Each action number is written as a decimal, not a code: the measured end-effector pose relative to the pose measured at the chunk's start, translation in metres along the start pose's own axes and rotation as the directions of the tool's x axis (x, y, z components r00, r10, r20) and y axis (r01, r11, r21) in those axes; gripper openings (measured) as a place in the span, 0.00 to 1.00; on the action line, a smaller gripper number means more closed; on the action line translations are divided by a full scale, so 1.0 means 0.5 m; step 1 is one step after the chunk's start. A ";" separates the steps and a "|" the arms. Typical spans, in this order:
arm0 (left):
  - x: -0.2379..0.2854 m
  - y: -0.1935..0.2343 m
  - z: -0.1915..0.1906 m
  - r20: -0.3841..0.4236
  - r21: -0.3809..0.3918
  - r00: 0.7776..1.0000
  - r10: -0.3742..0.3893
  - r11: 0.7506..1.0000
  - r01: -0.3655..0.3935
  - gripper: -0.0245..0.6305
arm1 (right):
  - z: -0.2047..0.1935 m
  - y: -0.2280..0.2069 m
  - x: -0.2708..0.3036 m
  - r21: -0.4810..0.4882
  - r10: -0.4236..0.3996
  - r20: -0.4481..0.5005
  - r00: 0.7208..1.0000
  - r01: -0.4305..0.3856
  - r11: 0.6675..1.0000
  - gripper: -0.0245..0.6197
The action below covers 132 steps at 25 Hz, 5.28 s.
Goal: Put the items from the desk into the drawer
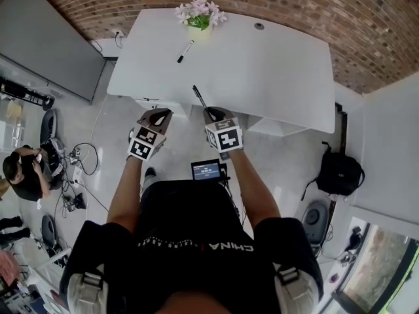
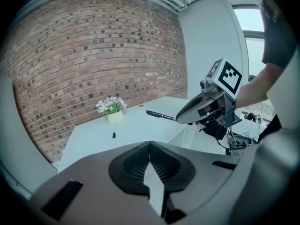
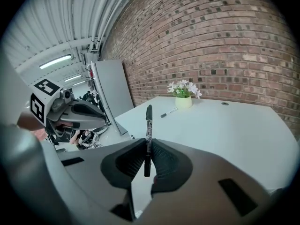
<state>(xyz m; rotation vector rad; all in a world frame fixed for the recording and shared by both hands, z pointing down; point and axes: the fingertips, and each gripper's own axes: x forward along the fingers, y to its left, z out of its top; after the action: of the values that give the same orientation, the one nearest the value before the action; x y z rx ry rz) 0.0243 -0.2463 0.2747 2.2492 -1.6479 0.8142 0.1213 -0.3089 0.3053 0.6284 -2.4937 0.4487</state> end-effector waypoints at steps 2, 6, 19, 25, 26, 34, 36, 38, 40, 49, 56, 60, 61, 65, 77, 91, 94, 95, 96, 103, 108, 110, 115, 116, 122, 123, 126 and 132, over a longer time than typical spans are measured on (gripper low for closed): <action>-0.017 0.044 -0.025 0.004 0.001 1.000 -0.012 1.000 0.012 0.06 | 0.015 0.037 0.029 0.001 -0.012 -0.003 1.000 0.012 1.000 0.11; -0.053 0.143 -0.081 0.016 -0.006 0.999 -0.029 1.000 0.029 0.06 | 0.044 0.115 0.100 -0.001 -0.025 -0.005 1.000 0.025 1.000 0.11; -0.211 0.382 -0.257 0.059 0.011 0.987 -0.151 0.989 0.151 0.06 | 0.074 0.404 0.261 0.007 -0.099 -0.051 0.994 0.099 0.995 0.11; -0.283 0.442 -0.328 0.061 0.036 0.974 -0.218 0.976 0.216 0.06 | 0.075 0.513 0.303 0.027 -0.170 -0.052 0.984 0.172 0.985 0.11; -0.291 0.448 -0.337 0.059 0.038 0.972 -0.226 0.974 0.224 0.06 | 0.074 0.528 0.306 0.033 -0.178 -0.054 0.983 0.180 0.983 0.11; -0.317 0.436 -0.367 0.054 0.026 0.964 -0.261 0.965 0.260 0.06 | 0.048 0.575 0.293 0.050 -0.195 -0.090 0.977 0.200 0.979 0.11; -0.319 0.429 -0.371 0.052 0.020 0.964 -0.262 0.965 0.262 0.05 | 0.044 0.579 0.289 0.046 -0.190 -0.090 0.978 0.195 0.980 0.11; -0.318 0.422 -0.381 0.040 0.021 0.964 -0.263 0.965 0.263 0.06 | 0.041 0.579 0.286 0.038 -0.189 -0.087 0.978 0.193 0.981 0.11; -0.318 0.412 -0.383 0.041 0.021 0.964 -0.264 0.964 0.264 0.06 | 0.038 0.576 0.280 0.035 -0.185 -0.084 0.979 0.189 0.981 0.11; -0.304 0.361 -0.346 0.022 0.039 0.971 -0.237 0.971 0.236 0.06 | 0.029 0.541 0.236 0.028 -0.146 -0.059 0.988 0.148 0.989 0.11; -0.298 0.331 -0.328 0.011 0.062 0.977 -0.212 0.976 0.211 0.06 | 0.024 0.517 0.218 0.031 -0.101 -0.050 0.994 0.102 0.994 0.11; -0.292 0.313 -0.329 0.024 0.090 0.978 -0.209 0.974 0.206 0.06 | 0.008 0.514 0.221 0.025 -0.080 -0.061 0.995 0.081 0.996 0.11; -0.288 0.312 -0.331 0.025 0.098 0.977 -0.213 0.973 0.210 0.06 | 0.004 0.512 0.226 0.028 -0.079 -0.065 0.995 0.081 0.996 0.11; -0.256 0.318 -0.368 -0.013 0.142 0.971 -0.240 0.961 0.240 0.06 | -0.004 0.511 0.253 0.037 -0.079 -0.075 0.994 0.082 0.996 0.11; -0.065 0.364 -0.515 -0.149 0.259 0.927 -0.344 0.891 0.373 0.06 | -0.103 0.490 0.388 -0.018 -0.118 -0.120 0.986 0.117 0.993 0.11; 0.210 0.387 -0.656 -0.071 0.359 0.957 -0.282 0.888 0.288 0.15 | -0.294 0.362 0.594 -0.091 -0.101 -0.059 0.993 0.095 0.991 0.11; 0.259 0.401 -0.684 -0.053 0.409 0.966 -0.253 0.877 0.252 0.16 | -0.334 0.340 0.641 -0.130 -0.094 -0.036 0.995 0.089 0.988 0.11; 0.274 0.409 -0.692 -0.046 0.422 0.969 -0.241 0.875 0.238 0.16 | -0.346 0.333 0.657 -0.145 -0.093 -0.028 0.995 0.088 0.986 0.11; 0.289 0.416 -0.700 -0.038 0.433 0.972 -0.232 0.873 0.225 0.16 | -0.356 0.327 0.672 -0.158 -0.092 -0.017 0.996 0.088 0.983 0.11; 0.355 0.455 -0.733 0.024 0.507 0.981 -0.192 0.848 0.154 0.16 | -0.406 0.303 0.764 -0.234 -0.081 0.060 0.995 0.093 0.968 0.11; 0.382 0.465 -0.731 0.035 0.582 0.988 -0.150 0.807 0.102 0.16 | -0.438 0.293 0.789 -0.264 -0.096 0.108 0.989 0.122 0.957 0.11; 0.394 0.465 -0.725 0.043 0.610 0.990 -0.135 0.788 0.080 0.16 | -0.451 0.287 0.793 -0.272 -0.100 0.125 0.987 0.131 0.953 0.11; 0.417 0.453 -0.734 0.028 0.677 0.996 -0.089 0.734 0.046 0.16 | -0.480 0.272 0.787 -0.271 -0.094 0.160 0.983 0.135 0.953 0.11; 0.421 0.453 -0.736 0.024 0.686 0.996 -0.081 0.726 0.043 0.16 | -0.483 0.269 0.785 -0.267 -0.091 0.164 0.982 0.133 0.955 0.11; 0.432 0.464 -0.741 -0.044 0.754 0.997 -0.057 0.653 0.071 0.15 | -0.473 0.262 0.787 -0.256 -0.070 0.170 0.983 0.113 0.960 0.11; 0.434 0.466 -0.742 -0.059 0.763 0.997 -0.053 0.642 0.079 0.14 | -0.470 0.264 0.788 -0.258 -0.064 0.165 0.984 0.106 0.960 0.11; 0.439 0.468 -0.746 -0.112 0.791 0.993 -0.035 0.602 0.110 0.11 | -0.464 0.266 0.787 -0.274 -0.045 0.137 0.989 0.082 0.958 0.11; 0.440 0.464 -0.753 -0.199 0.846 0.980 0.017 0.508 0.163 0.08 | -0.447 0.264 0.778 -0.307 -0.038 0.077 0.996 0.060 0.950 0.11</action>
<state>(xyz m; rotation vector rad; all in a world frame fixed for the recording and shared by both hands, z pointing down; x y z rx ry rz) -0.2567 -0.3141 0.6751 2.6388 -1.1196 2.1365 -0.1494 -0.2355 0.6795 0.5855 -2.5340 0.0134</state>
